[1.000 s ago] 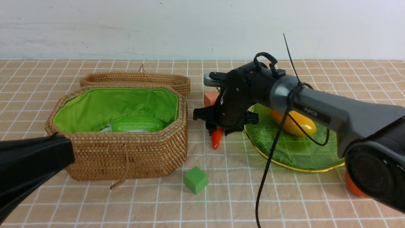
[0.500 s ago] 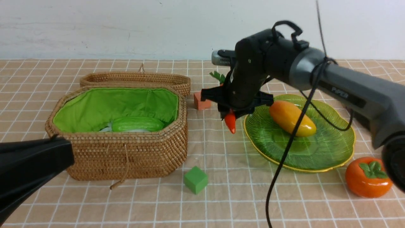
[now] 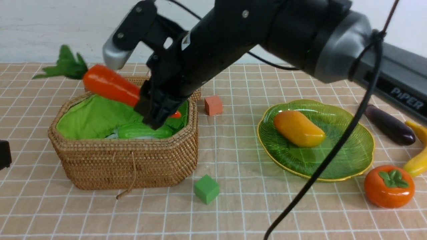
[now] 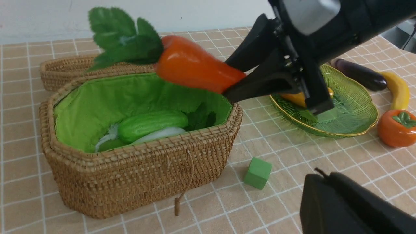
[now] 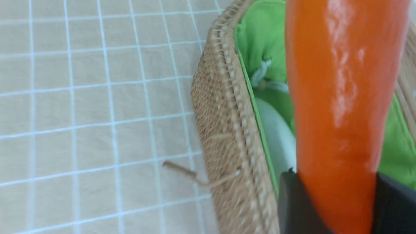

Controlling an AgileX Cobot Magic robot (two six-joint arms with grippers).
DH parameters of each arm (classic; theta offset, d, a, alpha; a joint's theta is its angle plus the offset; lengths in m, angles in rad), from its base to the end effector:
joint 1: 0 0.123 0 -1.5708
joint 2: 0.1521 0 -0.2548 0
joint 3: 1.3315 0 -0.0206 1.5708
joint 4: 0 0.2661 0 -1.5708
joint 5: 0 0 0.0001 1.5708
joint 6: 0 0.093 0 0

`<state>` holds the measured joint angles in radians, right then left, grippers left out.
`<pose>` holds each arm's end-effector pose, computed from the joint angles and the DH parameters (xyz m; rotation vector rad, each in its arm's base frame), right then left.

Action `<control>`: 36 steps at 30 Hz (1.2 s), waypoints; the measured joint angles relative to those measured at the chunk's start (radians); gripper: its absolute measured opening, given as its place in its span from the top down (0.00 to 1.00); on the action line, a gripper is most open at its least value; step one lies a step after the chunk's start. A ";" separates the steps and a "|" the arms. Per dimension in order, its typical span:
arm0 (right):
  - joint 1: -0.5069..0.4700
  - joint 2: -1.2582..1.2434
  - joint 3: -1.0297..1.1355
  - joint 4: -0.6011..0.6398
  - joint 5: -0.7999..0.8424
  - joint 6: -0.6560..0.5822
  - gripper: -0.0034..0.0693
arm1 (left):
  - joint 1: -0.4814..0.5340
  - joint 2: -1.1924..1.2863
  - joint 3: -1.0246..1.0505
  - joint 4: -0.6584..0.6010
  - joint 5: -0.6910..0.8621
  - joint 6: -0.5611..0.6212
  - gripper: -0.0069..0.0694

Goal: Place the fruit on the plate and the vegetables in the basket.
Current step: Take a daikon with your right arm and place it on the basket on the left, then grab a tomato with your right arm and place it on the plate on the right.

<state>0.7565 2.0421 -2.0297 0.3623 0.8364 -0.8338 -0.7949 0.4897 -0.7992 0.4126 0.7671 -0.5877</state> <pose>0.3319 0.3469 0.3105 -1.5345 1.7122 0.3942 0.1011 -0.0660 0.3686 0.2947 1.8885 -0.4677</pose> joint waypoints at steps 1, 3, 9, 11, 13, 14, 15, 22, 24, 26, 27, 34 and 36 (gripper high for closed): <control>0.000 0.019 0.000 0.003 -0.033 -0.020 0.61 | 0.000 -0.001 0.000 -0.002 0.003 -0.001 0.91; 0.000 0.051 0.001 0.004 -0.092 -0.032 0.61 | 0.000 -0.002 0.000 -0.004 0.009 -0.001 0.91; 0.000 0.093 0.005 -0.026 -0.166 0.008 0.43 | 0.000 -0.002 0.000 -0.006 0.013 -0.003 0.91; 0.000 0.080 0.005 -0.070 -0.157 0.063 0.26 | 0.000 -0.002 0.000 -0.008 0.013 -0.002 0.91; 0.000 0.059 0.006 -0.115 -0.119 0.124 0.16 | 0.000 -0.002 0.000 -0.020 0.013 0.024 0.91; 0.000 0.027 0.008 -0.151 -0.069 0.183 0.10 | 0.000 -0.003 0.000 -0.041 0.013 0.053 0.91; 0.000 0.009 0.009 -0.179 -0.026 0.228 0.09 | 0.000 -0.004 0.000 -0.056 0.013 0.083 0.91; -0.026 -0.210 0.007 -0.402 0.375 0.570 0.30 | 0.000 0.004 0.000 -0.374 -0.041 0.450 0.91; -0.057 -0.255 0.014 -0.437 0.402 0.617 0.48 | 0.000 0.020 0.000 -0.509 -0.074 0.572 0.91; -0.099 -0.305 0.043 -0.453 0.410 0.661 0.67 | 0.000 0.043 0.000 -0.625 -0.099 0.669 0.91; -0.109 -0.316 0.053 -0.454 0.410 0.677 0.71 | 0.000 0.050 0.000 -0.661 -0.107 0.697 0.91; -0.472 -0.601 0.512 -0.457 0.408 0.944 0.96 | 0.000 0.134 0.000 -0.916 -0.152 0.930 0.90; -0.599 -0.650 0.641 -0.448 0.394 0.977 0.92 | 0.000 0.143 0.000 -0.925 -0.152 0.949 0.90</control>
<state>0.1577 1.3923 -1.3888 -0.0858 1.2305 0.1437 -0.7949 0.6326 -0.7992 -0.5121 0.6147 0.3612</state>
